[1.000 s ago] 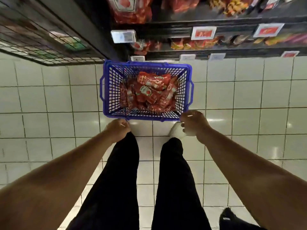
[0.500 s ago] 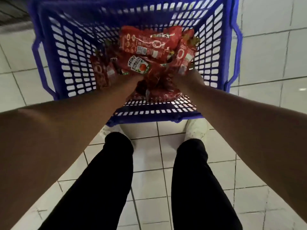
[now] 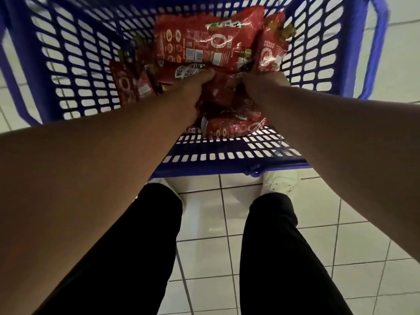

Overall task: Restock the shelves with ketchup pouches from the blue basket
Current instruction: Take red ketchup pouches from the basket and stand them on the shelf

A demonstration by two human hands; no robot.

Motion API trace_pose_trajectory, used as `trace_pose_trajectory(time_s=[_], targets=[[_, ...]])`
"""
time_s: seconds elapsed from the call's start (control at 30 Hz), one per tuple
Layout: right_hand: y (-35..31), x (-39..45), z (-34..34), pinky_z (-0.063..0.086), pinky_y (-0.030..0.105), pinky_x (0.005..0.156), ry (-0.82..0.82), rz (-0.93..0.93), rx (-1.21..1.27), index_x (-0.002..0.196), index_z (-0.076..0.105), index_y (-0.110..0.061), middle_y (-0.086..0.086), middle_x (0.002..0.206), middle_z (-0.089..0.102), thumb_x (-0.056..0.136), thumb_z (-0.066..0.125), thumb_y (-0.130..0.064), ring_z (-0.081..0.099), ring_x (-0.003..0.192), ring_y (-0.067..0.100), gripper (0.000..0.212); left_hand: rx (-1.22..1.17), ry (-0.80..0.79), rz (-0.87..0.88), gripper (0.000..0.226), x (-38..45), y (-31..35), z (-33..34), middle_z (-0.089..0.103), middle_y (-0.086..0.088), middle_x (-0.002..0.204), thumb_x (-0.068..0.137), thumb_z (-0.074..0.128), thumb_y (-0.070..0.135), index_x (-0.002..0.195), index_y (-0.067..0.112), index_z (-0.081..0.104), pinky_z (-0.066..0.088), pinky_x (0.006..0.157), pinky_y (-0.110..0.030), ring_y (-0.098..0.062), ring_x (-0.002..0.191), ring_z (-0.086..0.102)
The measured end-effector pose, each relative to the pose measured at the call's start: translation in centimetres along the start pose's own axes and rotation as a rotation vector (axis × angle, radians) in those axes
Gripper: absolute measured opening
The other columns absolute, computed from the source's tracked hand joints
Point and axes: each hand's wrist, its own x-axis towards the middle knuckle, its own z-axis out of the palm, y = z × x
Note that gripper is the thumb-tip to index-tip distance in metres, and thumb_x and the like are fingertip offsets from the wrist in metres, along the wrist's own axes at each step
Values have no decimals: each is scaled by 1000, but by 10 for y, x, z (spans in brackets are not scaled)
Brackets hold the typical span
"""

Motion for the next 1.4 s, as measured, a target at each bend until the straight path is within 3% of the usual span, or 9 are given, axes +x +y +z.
trace_pose_trajectory(time_s=[0.07, 0.17, 0.27, 0.4, 0.47, 0.63, 0.87, 1.2, 1.4], targets=[[-2, -12, -11, 42, 19, 51, -12, -21, 22, 107, 54, -28, -9, 79, 61, 73, 75, -63, 58, 63, 9, 53, -209, -20, -83, 20, -14, 1, -1, 78, -2, 77, 89, 73, 24, 105, 14, 64, 60, 53, -28, -19, 69, 76], [-3, -49, -37, 62, 37, 72, -265, 17, 245, 117, 57, -11, 6, 99, 74, 79, 74, -57, 75, 81, 23, 62, -223, -88, -90, 31, -43, -8, -24, 77, -15, 100, 86, 71, 16, 115, 8, 65, 62, 78, -45, -30, 84, 77], [2, -102, -78, 49, 59, 100, -711, -8, 528, 137, 52, -6, 20, 127, 67, 94, 58, -46, 66, 114, 41, 59, -276, -80, -89, 46, -87, -12, -51, 75, -14, 114, 81, 74, 10, 126, 13, 62, 59, 85, -55, -33, 100, 74], [12, -173, -138, 42, 66, 104, -906, 73, 762, 144, 45, -7, 22, 140, 58, 85, 57, -24, 58, 126, 42, 62, -234, -157, -16, 61, -169, -5, -70, 74, -11, 117, 75, 81, 13, 131, 19, 59, 59, 82, -56, -33, 106, 72], [3, -218, -165, 46, 63, 101, -902, 13, 756, 142, 50, -8, 21, 140, 58, 83, 65, -29, 58, 126, 42, 65, -227, -251, 22, 58, -221, 4, -73, 71, -11, 124, 76, 82, 14, 130, 21, 61, 55, 89, -60, -33, 113, 69], [-40, -337, -236, 63, 43, 70, -716, -156, 493, 109, 70, -18, 7, 102, 78, 89, 75, -36, 76, 92, 26, 27, -236, -297, 143, 50, -368, 49, -62, 71, -13, 123, 79, 78, 8, 127, 17, 65, 57, 86, -55, -33, 111, 70], [-102, -462, -351, 61, 41, 74, -752, -390, 494, 103, 76, -19, 13, 107, 76, 90, 71, -37, 75, 95, 30, 23, -141, -91, 442, 20, -543, 127, -30, 77, -7, 106, 88, 73, 25, 108, 25, 75, 61, 78, -45, -26, 96, 75], [-196, -565, -454, 60, 38, 71, -705, -712, 444, 116, 64, -27, 5, 105, 77, 74, 80, -50, 75, 90, 23, 50, -382, -126, 660, 31, -693, 215, -7, 74, -14, 116, 83, 71, 31, 113, 23, 73, 60, 82, -51, -34, 102, 72], [-248, -622, -478, 60, 30, 66, -619, -961, 327, 99, 72, -38, 1, 97, 78, 80, 75, -52, 76, 83, 17, 24, -311, -150, 812, 28, -736, 255, -29, 74, -11, 116, 89, 69, 41, 116, 31, 71, 60, 77, -42, -32, 106, 72]])
